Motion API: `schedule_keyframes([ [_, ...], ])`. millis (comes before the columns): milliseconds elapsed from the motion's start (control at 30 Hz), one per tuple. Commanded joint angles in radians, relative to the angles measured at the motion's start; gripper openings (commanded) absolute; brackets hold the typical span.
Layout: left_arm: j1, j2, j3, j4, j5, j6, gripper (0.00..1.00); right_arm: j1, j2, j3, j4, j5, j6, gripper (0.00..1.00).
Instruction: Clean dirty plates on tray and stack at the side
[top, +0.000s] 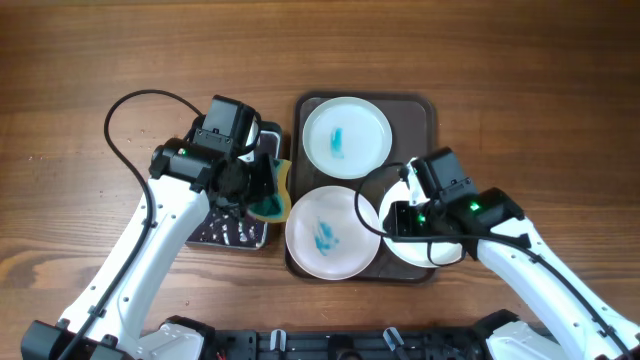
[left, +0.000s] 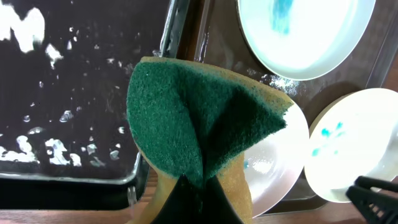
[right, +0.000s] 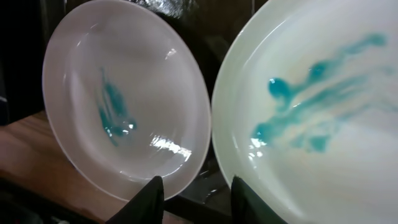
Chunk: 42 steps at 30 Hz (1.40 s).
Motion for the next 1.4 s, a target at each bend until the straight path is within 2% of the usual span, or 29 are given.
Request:
schedule_keyframes([
  [0, -0.004, 0.001, 0.008, 0.003, -0.006, 0.006, 0.04, 0.027, 0.045, -0.071, 0.013, -0.06, 0.069, 0.34],
  [267, -0.004, 0.001, 0.008, 0.006, -0.006, 0.006, 0.04, 0.032, 0.104, -0.177, 0.173, -0.145, 0.086, 0.36],
  [533, -0.004, 0.001, 0.008, 0.007, -0.006, 0.006, 0.04, 0.033, 0.104, -0.181, 0.197, -0.072, 0.051, 0.36],
  [700, -0.004, 0.001, 0.008, 0.007, -0.006, 0.006, 0.04, 0.032, 0.071, -0.137, 0.176, -0.069, 0.028, 0.36],
  [867, -0.004, 0.001, 0.008, 0.007, -0.006, 0.006, 0.04, 0.009, -0.048, -0.031, 0.027, 0.035, 0.034, 0.36],
  [1000, -0.004, 0.001, 0.008, 0.007, -0.006, 0.006, 0.04, -0.089, -0.132, 0.014, -0.082, 0.142, 0.034, 0.36],
  [1167, -0.004, 0.001, 0.008, 0.007, -0.006, 0.006, 0.04, -0.315, -0.176, 0.014, -0.172, 0.168, -0.023, 0.36],
  [1267, -0.004, 0.001, 0.008, 0.007, -0.006, 0.006, 0.04, -0.456, -0.151, 0.002, -0.191, 0.149, -0.048, 0.43],
  [1367, -0.004, 0.001, 0.008, 0.007, -0.013, 0.006, 0.04, -0.544, -0.1, -0.025, -0.19, 0.149, 0.02, 0.49],
])
